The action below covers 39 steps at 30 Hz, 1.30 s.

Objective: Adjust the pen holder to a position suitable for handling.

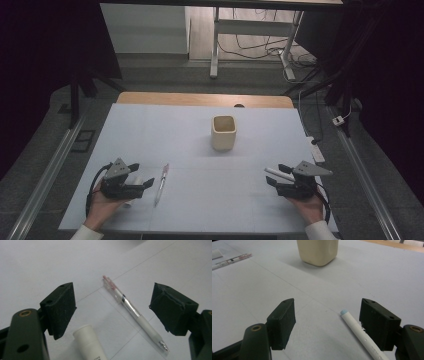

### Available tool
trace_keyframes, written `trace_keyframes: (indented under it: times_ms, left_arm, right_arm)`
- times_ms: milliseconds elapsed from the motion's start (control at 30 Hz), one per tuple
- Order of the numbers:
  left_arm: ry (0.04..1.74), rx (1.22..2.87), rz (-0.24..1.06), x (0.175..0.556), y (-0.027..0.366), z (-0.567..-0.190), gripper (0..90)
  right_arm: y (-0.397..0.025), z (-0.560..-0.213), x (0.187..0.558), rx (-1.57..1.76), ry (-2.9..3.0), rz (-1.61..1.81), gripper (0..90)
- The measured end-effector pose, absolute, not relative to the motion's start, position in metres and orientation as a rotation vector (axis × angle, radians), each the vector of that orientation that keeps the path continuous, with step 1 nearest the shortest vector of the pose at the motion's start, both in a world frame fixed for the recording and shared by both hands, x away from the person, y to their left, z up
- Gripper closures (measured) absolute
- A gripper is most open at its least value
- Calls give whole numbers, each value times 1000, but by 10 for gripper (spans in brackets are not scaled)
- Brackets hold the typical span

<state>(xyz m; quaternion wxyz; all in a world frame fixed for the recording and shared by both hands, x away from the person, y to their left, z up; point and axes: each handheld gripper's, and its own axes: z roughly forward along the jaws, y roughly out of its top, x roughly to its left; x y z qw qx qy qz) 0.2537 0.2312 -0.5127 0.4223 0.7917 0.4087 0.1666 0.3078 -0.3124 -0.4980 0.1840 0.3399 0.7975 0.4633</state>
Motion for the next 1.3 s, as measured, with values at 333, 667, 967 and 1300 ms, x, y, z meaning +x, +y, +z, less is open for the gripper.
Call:
trace_keyframes:
  times_ms: [333,667,967,1300]
  left_arm:
    - [1018,1998,411,255,229,-514,202]
    - [999,2012,416,254,225,-514,202]
    - [987,2016,424,254,220,-513,205]
    - [980,2025,440,253,218,-514,207]
  right_arm:
    - [-297,-493,322,942,2256,1286,300]
    - [-281,-482,337,954,2259,1294,311]
    - [-270,-472,351,972,2255,1294,353]
    - [-263,-472,367,988,2266,1282,430]
